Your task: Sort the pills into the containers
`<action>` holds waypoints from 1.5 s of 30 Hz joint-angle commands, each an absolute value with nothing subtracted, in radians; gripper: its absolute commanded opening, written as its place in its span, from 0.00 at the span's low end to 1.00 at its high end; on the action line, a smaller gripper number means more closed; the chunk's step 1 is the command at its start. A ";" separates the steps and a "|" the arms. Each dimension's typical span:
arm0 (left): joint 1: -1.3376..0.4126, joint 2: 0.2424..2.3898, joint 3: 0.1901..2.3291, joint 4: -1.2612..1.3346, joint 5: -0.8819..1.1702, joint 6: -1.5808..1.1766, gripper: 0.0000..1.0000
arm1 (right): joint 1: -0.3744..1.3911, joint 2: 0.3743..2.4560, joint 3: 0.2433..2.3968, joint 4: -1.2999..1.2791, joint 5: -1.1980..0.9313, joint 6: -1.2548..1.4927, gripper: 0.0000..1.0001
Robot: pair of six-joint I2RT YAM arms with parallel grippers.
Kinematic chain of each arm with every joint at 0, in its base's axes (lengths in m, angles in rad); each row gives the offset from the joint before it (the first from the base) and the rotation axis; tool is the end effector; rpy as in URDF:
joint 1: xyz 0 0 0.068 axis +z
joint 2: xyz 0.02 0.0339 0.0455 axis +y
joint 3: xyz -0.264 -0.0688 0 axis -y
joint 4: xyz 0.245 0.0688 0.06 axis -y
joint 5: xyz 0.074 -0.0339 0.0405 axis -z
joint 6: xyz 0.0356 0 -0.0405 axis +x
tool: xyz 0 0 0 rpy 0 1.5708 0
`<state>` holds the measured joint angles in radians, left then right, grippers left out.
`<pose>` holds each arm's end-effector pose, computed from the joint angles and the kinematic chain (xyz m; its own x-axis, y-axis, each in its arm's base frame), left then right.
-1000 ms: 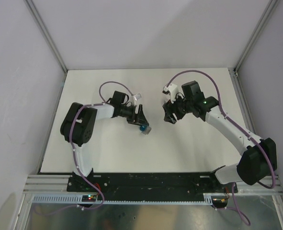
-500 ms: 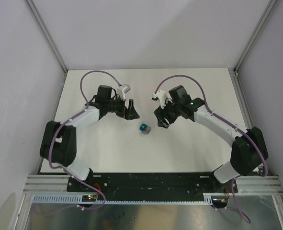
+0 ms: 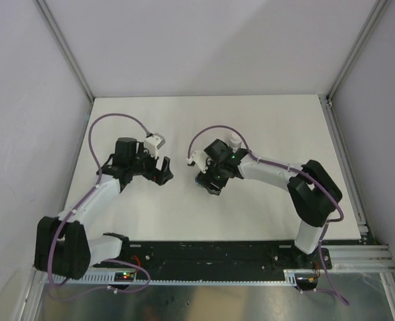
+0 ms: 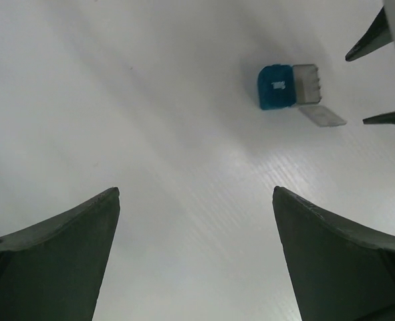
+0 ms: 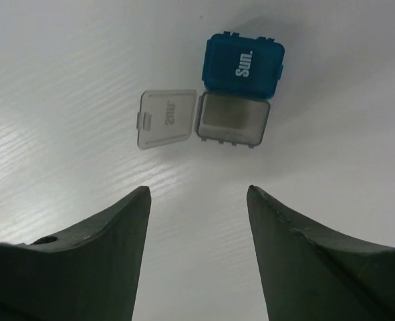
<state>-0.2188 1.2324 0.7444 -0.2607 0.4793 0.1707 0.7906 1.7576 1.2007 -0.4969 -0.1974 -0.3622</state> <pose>0.2446 -0.0712 0.2288 -0.5661 0.2803 -0.7752 0.6277 0.7562 -0.1849 0.2501 0.2626 0.1997 -0.3007 -0.7978 -0.5226 -0.9322 0.3616 -0.0157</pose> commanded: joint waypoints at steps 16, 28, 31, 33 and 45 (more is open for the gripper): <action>-0.166 0.894 0.580 -0.385 0.378 0.339 1.00 | 0.856 2.017 1.549 -0.532 -0.124 -0.352 0.64; -0.161 0.857 0.573 -0.411 0.365 0.354 1.00 | 0.852 2.116 1.706 -0.571 -0.099 -0.267 0.64; -0.161 0.861 0.578 -0.410 0.375 0.348 1.00 | 0.826 2.104 1.726 -0.580 -0.091 -0.239 0.64; -0.161 0.865 0.583 -0.410 0.384 0.342 1.00 | 0.803 2.080 1.725 -0.582 -0.099 -0.228 0.64; -0.162 0.927 0.649 -0.360 0.450 0.252 1.00 | 0.622 1.917 1.710 -0.609 -0.079 -0.212 0.69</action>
<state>-0.1703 0.9169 0.5915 -0.4129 0.4076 0.2993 0.6758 2.0087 1.6810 -0.5983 -0.1009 -0.2359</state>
